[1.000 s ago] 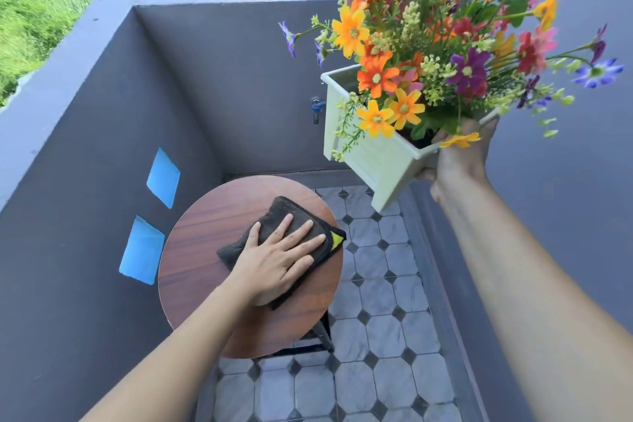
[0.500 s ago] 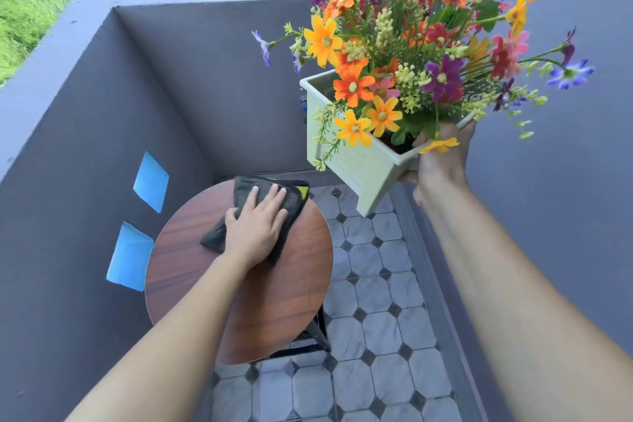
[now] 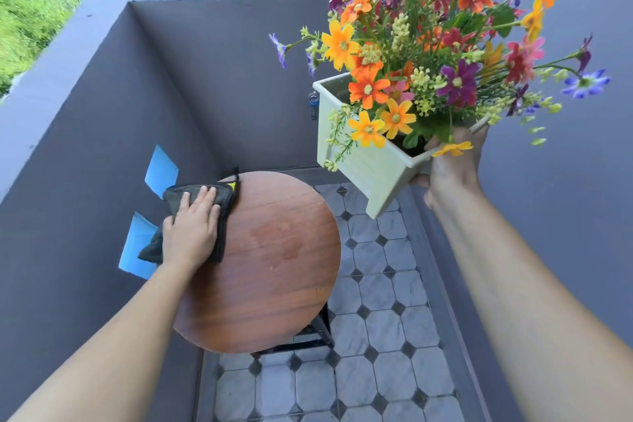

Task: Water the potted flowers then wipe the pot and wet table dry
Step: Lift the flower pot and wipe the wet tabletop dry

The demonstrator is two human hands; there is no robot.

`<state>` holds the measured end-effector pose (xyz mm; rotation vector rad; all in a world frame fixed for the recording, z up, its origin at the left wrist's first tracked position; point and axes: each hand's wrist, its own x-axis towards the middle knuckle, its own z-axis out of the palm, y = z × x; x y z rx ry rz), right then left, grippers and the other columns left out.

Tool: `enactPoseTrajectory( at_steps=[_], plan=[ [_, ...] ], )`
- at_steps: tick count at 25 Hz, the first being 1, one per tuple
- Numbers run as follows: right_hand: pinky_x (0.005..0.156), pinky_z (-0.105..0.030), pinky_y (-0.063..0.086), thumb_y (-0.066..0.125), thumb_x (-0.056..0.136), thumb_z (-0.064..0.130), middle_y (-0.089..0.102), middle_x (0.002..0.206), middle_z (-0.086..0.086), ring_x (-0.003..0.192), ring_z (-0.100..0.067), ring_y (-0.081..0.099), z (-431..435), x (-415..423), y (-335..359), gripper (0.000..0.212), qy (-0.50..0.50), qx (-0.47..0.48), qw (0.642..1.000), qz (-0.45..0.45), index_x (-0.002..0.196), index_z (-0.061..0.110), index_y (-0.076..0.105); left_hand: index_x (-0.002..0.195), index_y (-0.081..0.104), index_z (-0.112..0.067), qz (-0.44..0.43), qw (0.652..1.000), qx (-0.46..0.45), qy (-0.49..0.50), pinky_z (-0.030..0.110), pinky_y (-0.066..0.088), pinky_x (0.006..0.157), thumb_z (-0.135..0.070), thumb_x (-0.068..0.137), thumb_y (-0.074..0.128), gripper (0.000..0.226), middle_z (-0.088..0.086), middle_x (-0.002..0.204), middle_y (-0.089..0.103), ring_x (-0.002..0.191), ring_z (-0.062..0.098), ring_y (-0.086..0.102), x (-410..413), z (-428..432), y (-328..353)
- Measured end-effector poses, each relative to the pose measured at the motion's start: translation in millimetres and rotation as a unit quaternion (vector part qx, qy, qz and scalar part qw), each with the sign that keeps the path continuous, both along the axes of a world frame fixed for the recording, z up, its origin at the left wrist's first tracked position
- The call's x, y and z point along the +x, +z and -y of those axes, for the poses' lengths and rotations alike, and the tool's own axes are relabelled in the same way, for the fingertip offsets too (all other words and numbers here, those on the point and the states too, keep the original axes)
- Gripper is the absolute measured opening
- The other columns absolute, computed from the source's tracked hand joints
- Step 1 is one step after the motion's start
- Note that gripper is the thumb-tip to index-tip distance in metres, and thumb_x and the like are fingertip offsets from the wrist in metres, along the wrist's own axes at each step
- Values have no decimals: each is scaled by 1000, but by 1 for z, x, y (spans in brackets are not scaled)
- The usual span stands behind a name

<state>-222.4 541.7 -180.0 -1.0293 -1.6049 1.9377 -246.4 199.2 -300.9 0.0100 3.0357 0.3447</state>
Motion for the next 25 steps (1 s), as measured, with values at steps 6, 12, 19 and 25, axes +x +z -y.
enactPoseTrajectory(
  at_steps=[6,12,19,25],
  plan=[
    [58,-32,43,40,59,17,45,92,3,62,-18,48,9,-2,-2,89,5,10,1000,13,146,28,26,135,47,-26,-2,974,-26,-223,46,42,94,-53,95,3,66,-4,142,48,135,25,40,64,-15,8],
    [50,-27,43,40,62,16,41,100,1,46,-9,51,18,-3,-1,56,18,6,1000,-7,115,30,29,126,54,-27,5,935,-11,-353,40,52,85,-36,100,18,45,-9,131,59,124,20,53,115,-90,3],
    [68,-44,49,43,59,27,35,110,-1,83,-22,48,34,-8,-8,61,1,2,1000,2,119,29,36,147,24,-28,27,965,-8,-263,44,23,109,-33,101,26,46,-9,157,19,146,19,9,20,-113,10],
    [75,-47,53,42,60,25,48,119,-6,87,-23,51,52,-8,-9,83,-10,-5,1000,4,142,31,30,146,26,-25,52,962,-28,-266,43,21,108,-31,101,26,45,-6,157,20,146,21,9,-2,-96,15]
  ],
)
